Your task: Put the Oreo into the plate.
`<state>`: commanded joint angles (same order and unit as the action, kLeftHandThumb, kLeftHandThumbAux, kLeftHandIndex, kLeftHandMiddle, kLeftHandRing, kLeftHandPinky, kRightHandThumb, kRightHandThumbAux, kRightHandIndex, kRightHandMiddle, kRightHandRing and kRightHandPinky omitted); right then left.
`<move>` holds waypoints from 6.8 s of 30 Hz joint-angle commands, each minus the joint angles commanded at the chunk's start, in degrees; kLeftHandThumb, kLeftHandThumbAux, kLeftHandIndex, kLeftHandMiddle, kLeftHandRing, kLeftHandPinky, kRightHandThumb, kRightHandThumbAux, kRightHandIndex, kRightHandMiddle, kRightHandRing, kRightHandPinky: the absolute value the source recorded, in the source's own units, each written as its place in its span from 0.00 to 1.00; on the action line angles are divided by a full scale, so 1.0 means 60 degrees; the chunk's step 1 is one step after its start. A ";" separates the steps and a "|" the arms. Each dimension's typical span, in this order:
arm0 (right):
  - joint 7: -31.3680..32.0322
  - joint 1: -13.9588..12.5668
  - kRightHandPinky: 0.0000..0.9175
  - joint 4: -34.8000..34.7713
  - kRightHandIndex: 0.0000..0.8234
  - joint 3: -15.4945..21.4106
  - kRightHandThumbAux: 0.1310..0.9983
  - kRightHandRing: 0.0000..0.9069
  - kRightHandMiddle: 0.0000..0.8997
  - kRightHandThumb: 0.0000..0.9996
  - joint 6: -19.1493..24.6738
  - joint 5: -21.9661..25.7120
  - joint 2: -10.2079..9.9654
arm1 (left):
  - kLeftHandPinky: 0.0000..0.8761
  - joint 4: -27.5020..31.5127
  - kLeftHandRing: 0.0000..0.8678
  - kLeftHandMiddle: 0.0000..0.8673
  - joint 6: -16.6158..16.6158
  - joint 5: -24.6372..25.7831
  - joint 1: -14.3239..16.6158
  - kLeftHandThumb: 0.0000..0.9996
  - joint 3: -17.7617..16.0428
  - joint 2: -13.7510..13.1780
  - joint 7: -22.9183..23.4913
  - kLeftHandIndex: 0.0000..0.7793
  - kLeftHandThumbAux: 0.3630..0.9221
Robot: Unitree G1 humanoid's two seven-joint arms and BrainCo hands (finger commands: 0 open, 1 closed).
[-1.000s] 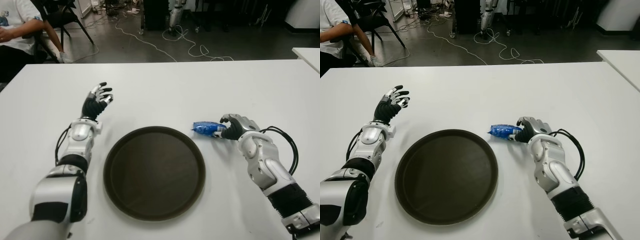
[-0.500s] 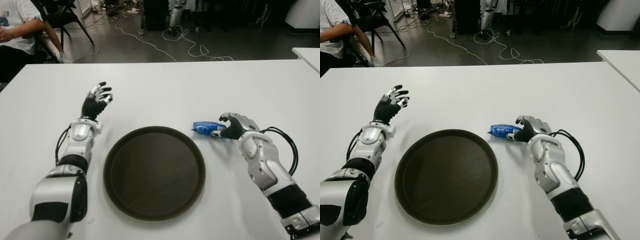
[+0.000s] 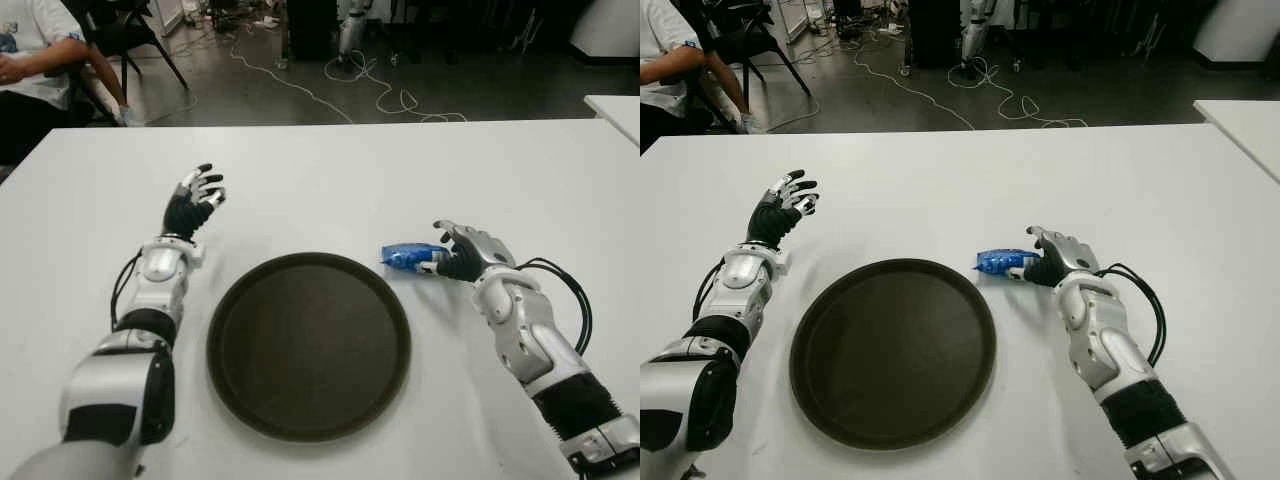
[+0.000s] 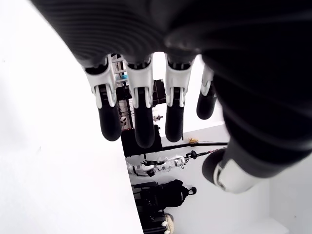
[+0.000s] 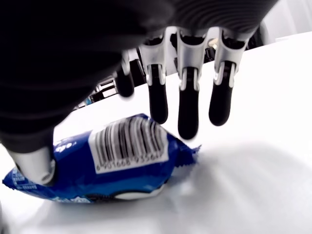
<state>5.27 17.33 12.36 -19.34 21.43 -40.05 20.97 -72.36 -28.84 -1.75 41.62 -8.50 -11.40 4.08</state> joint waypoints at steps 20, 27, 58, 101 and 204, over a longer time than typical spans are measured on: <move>-0.0125 -0.0003 0.09 0.0147 0.07 -0.0148 0.49 0.11 0.11 0.08 -0.0189 -0.0095 0.0003 | 0.27 -0.0001 0.25 0.25 -0.0007 0.0052 0.0006 0.16 -0.0009 0.0039 -0.0005 0.16 0.57; 0.0042 -0.0052 0.10 0.0217 0.10 -0.0166 0.52 0.16 0.16 0.01 -0.0615 0.0065 0.0087 | 0.28 0.0010 0.26 0.26 -0.0013 0.0056 0.0004 0.17 -0.0006 0.0049 0.0008 0.18 0.57; 0.1348 0.0309 0.07 0.1243 0.02 -0.0439 0.51 0.06 0.06 0.01 -0.3929 0.0355 0.1188 | 0.26 0.0021 0.25 0.25 -0.0053 0.0002 0.0011 0.17 0.0107 0.0058 -0.0098 0.17 0.60; 0.0787 0.0473 0.30 0.2132 0.21 -0.0285 0.60 0.27 0.25 0.05 -0.5079 0.0581 0.1145 | 0.27 0.0027 0.25 0.25 -0.0045 0.0123 0.0026 0.18 -0.0011 0.0134 0.0038 0.18 0.60; -0.2342 0.0988 0.67 0.0176 0.52 0.0262 0.69 0.75 0.76 0.69 -0.4405 -0.0813 0.0937 | 0.27 -0.0036 0.25 0.25 -0.0027 0.0111 0.0039 0.19 -0.0082 0.0210 -0.0026 0.17 0.54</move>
<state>-8.78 23.25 13.42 -17.76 -5.00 -44.92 26.59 -72.58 -29.00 -1.08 41.85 -8.99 -10.14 3.92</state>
